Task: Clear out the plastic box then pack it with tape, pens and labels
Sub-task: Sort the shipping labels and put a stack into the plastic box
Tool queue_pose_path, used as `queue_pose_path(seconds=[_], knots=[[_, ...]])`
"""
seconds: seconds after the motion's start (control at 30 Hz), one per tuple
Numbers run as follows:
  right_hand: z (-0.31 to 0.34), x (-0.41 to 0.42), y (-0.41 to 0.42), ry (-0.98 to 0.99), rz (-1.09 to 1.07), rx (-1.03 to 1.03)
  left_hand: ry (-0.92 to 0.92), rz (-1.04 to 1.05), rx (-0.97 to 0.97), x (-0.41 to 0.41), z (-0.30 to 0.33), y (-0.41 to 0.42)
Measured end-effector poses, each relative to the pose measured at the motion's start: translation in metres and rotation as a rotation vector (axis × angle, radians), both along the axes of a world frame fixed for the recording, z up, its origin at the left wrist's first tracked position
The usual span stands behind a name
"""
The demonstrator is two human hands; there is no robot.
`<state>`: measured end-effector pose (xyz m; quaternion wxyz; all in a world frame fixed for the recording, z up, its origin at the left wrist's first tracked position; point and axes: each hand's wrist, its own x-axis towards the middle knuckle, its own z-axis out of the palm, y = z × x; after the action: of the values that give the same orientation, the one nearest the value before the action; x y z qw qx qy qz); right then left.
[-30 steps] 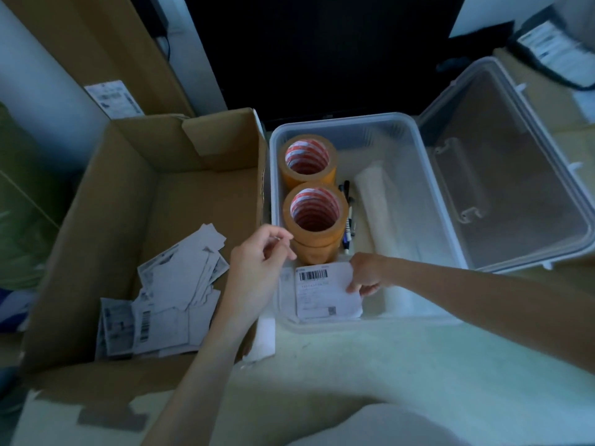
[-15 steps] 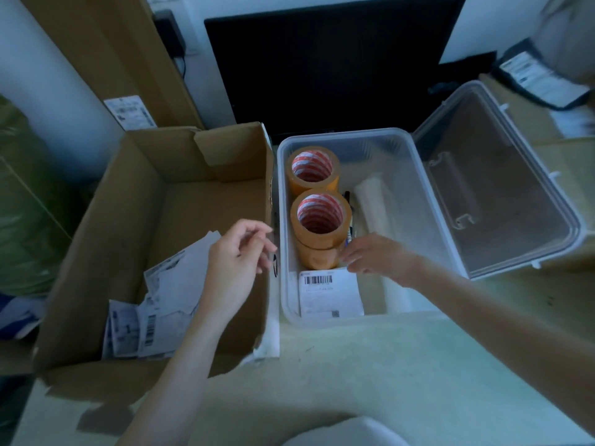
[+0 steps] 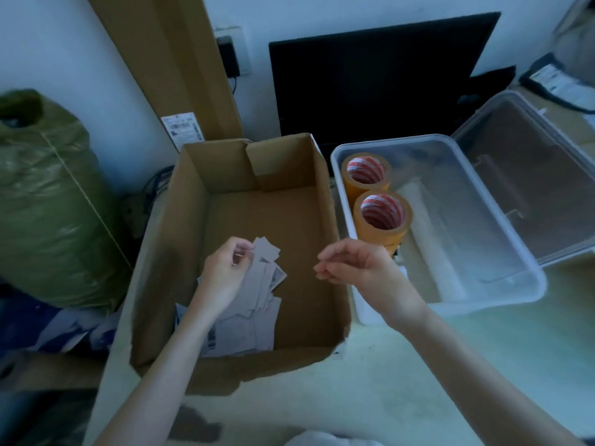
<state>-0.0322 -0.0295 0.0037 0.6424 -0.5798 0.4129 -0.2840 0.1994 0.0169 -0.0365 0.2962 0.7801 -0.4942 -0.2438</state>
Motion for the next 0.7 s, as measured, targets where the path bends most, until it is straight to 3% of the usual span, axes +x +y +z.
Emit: queue_pose_path(seconds=[0.1, 0.2, 0.33, 0.47, 0.7], knots=[[-0.007, 0.023, 0.011, 0.022, -0.028, 0.010, -0.061, 0.042, 0.125, 0.024, -0.026, -0.010], [-0.016, 0.037, 0.015, 0.070, -0.065, 0.024, -0.091, 0.047, 0.370, 0.036, -0.055, -0.023], [-0.026, 0.045, 0.014, 0.100, -0.105, 0.072, -0.233, -0.074, 0.610, 0.032, -0.091, -0.025], [-0.026, 0.047, 0.010, 0.085, -0.102, 0.086, -0.445, -0.137, 0.688, 0.016, -0.109, -0.017], [-0.026, 0.040, 0.006, 0.055, -0.110, 0.061, -0.603, -0.137, 0.717, 0.000, -0.113, -0.030]])
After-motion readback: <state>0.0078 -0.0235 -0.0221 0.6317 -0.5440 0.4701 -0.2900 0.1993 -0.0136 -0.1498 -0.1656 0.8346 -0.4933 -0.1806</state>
